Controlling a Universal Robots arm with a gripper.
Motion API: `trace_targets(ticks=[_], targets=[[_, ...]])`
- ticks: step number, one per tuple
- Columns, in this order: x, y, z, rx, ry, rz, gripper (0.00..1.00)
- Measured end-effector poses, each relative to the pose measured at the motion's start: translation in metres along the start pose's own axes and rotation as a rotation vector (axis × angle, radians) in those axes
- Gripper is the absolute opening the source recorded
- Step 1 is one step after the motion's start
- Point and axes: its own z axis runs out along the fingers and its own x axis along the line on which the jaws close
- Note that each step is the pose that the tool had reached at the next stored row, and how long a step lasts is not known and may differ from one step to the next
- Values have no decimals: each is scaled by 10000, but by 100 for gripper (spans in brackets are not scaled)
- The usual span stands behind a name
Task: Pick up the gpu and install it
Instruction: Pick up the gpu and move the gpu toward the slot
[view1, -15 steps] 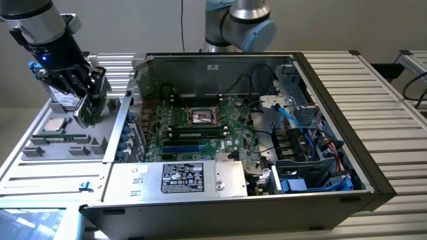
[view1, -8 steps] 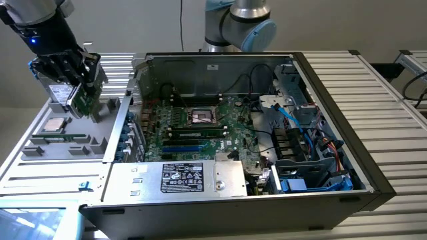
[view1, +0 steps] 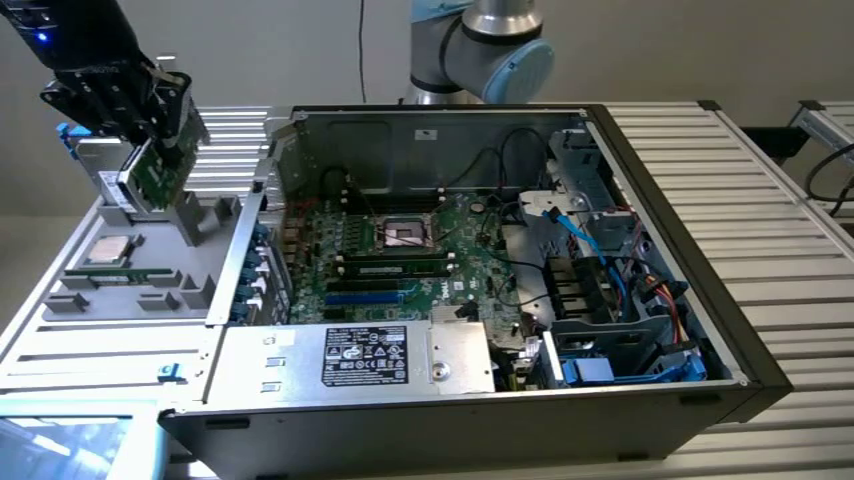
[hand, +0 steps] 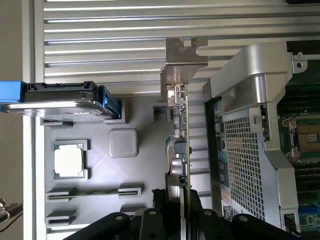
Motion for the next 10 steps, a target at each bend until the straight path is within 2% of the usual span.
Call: trace_targets(ticks=[5,10], targets=[[-72,23,-226,21,8,28,29],[-270,49,-419,27,29,29,29]])
